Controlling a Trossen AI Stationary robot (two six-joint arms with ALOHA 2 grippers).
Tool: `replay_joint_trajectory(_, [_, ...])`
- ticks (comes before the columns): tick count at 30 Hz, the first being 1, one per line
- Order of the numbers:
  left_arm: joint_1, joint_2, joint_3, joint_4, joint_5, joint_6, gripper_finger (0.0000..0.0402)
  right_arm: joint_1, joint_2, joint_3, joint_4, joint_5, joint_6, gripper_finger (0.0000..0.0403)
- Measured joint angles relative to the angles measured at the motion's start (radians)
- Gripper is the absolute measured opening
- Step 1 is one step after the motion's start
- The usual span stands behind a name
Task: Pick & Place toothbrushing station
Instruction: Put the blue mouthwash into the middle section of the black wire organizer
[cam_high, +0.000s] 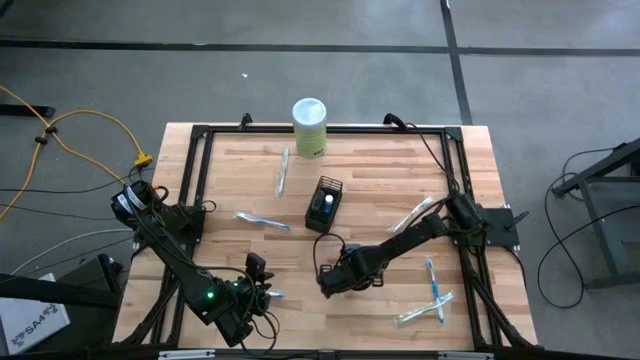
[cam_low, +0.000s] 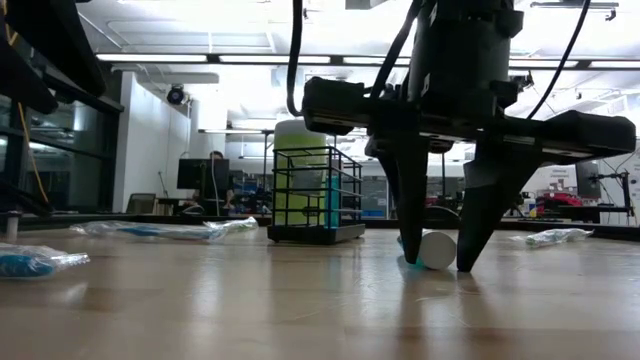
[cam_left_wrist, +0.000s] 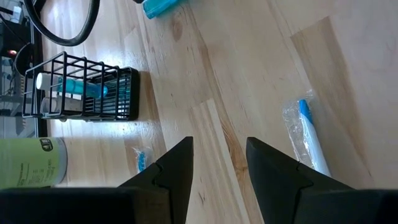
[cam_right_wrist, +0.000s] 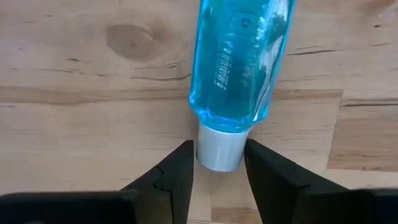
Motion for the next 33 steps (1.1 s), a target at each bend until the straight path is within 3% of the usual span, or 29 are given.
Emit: replay_joint_trajectory(33, [0.0,0.0,0.0,0.0,0.0,0.0,0.014,-0.033,0.001,0.0,-0.043,-0.014,-0.008,0.0132])
